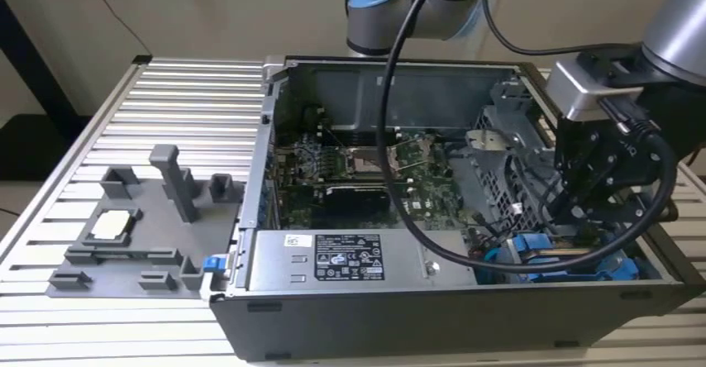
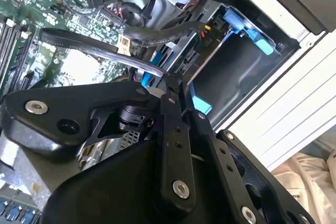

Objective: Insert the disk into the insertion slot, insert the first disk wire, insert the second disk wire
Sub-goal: 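Insert the second disk wire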

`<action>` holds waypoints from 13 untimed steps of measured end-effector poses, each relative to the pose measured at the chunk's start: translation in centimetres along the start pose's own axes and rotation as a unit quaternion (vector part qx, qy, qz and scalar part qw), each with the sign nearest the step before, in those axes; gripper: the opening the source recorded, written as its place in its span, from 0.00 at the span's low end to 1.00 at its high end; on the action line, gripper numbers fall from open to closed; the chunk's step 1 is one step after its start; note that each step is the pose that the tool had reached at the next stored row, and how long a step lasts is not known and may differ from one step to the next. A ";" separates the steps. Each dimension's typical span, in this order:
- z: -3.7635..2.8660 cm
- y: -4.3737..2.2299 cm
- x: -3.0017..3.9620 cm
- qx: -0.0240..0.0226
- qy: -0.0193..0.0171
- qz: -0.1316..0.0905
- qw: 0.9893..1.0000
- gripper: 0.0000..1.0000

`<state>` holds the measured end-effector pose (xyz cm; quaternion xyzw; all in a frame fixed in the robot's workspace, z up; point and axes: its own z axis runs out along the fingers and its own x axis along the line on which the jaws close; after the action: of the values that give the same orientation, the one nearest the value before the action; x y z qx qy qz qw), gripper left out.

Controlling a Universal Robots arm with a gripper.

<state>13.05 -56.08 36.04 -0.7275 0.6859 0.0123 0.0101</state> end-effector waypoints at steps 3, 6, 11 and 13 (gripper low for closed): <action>0.02 0.01 0.24 0.000 -0.003 0.002 1.000 0.16; 0.01 -0.01 0.67 -0.002 -0.005 0.002 1.000 0.16; 0.04 0.02 1.23 -0.002 -0.018 0.003 1.000 0.16; 0.07 0.02 1.30 -0.001 -0.030 0.004 1.000 0.16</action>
<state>13.10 -57.37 35.93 -0.7242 0.6881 0.0349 0.0300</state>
